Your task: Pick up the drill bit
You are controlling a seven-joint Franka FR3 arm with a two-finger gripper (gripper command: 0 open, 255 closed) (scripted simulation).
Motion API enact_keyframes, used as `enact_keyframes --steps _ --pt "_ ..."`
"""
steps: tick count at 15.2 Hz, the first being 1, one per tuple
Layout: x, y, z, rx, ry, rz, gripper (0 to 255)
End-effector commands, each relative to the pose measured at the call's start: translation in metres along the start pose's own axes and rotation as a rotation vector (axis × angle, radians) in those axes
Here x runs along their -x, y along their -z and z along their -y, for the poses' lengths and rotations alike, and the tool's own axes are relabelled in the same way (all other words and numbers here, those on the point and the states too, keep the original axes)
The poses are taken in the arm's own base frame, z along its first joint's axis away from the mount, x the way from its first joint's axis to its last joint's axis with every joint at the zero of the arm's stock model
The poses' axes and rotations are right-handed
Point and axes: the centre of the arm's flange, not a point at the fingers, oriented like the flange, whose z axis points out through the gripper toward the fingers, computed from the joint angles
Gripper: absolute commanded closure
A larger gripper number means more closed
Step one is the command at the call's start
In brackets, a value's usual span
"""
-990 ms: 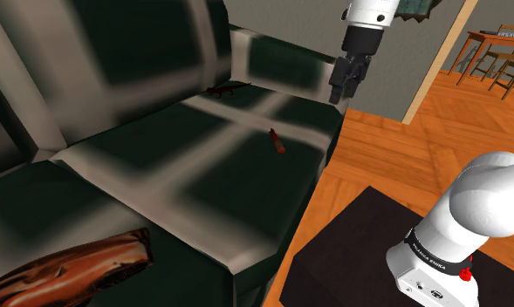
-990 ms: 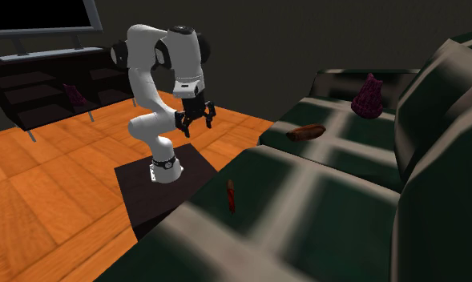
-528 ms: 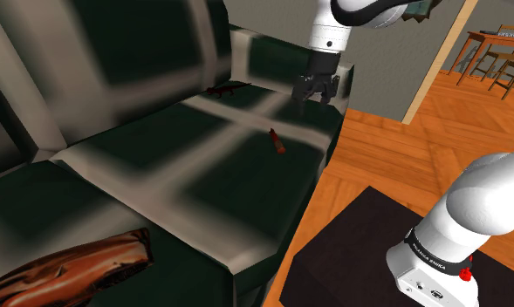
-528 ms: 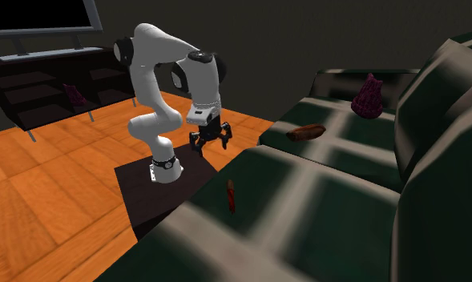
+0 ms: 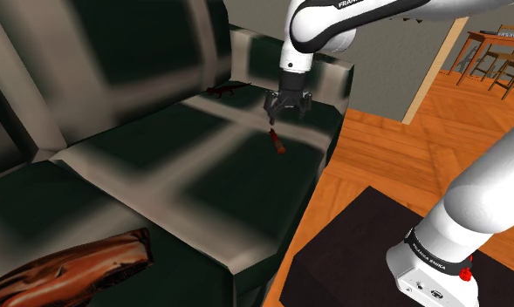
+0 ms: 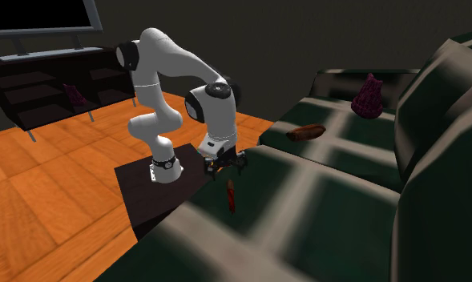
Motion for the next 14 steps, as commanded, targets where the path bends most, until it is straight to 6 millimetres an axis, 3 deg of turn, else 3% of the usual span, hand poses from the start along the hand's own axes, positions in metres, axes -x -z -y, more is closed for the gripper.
enact_keyframes --steps 1,3,10,12,13,14 --pt "-0.022 -0.020 0.003 -0.006 -0.069 0.011 0" --pt "-0.036 -0.030 0.005 -0.009 -0.111 0.019 0" --pt "-0.041 -0.070 0.002 -0.009 -0.111 0.019 0" --pt "-0.041 -0.070 0.002 -0.009 -0.111 0.019 0" --pt "-0.041 -0.070 0.002 -0.009 -0.111 0.019 255" --pt "-0.041 -0.070 0.001 -0.009 -0.111 0.019 255"
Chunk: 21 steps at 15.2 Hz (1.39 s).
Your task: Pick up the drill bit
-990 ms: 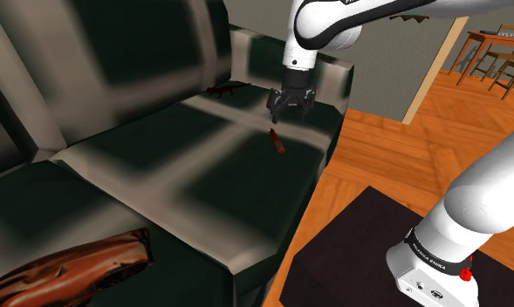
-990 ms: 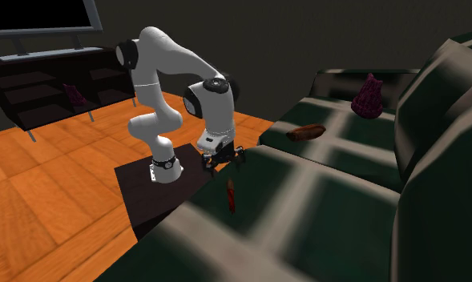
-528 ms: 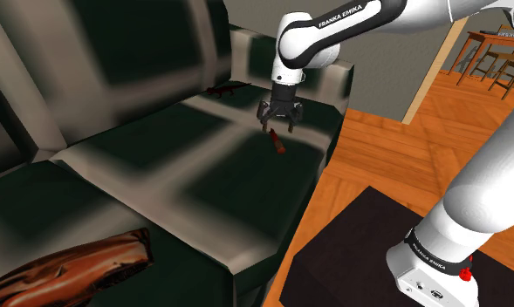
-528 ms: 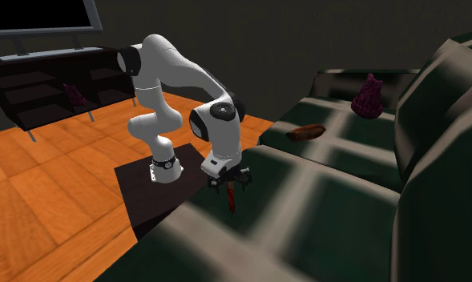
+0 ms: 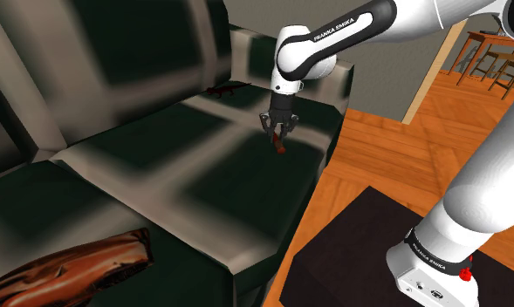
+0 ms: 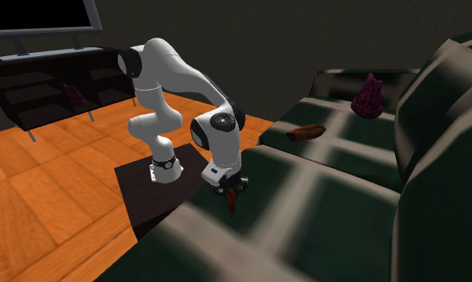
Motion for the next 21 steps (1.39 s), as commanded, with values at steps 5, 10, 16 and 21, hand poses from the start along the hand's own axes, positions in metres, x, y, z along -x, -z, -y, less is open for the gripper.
enact_keyframes --steps 5,10,16,21 --pt "0.000 0.000 0.000 0.000 0.000 0.000 255" --pt "0.001 0.010 0.001 0.000 0.000 0.000 255" --pt "0.006 0.041 0.003 0.000 0.000 0.000 255" --pt "0.010 0.068 0.005 0.000 0.000 0.000 255"
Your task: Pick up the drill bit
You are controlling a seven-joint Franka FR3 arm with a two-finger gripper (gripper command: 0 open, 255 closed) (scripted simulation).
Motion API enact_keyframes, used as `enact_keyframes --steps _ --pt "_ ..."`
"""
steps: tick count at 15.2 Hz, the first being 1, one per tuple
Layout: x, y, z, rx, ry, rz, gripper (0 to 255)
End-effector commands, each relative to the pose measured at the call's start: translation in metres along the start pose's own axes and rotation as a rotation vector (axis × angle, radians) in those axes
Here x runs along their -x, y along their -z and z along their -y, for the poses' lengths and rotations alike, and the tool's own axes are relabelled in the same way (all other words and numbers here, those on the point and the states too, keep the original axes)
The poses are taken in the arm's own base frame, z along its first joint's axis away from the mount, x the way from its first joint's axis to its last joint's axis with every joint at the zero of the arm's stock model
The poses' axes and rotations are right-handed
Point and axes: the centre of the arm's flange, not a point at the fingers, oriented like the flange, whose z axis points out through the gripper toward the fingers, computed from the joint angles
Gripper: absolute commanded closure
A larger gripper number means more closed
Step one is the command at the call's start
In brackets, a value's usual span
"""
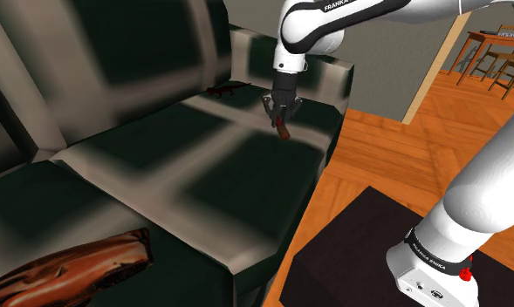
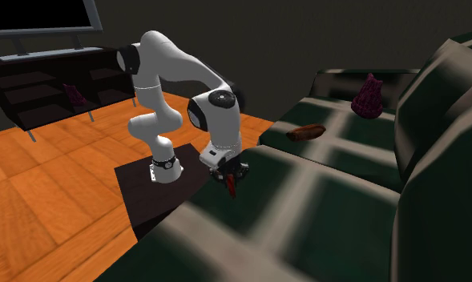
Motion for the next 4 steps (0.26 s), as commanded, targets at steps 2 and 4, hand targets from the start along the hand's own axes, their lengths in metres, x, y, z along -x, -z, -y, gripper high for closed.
enact_keyframes --steps 2,4 --pt "0.0014 0.0153 0.0021 0.000 0.000 0.000 255" --pt "0.0015 0.0161 0.0021 0.000 0.000 0.000 255"
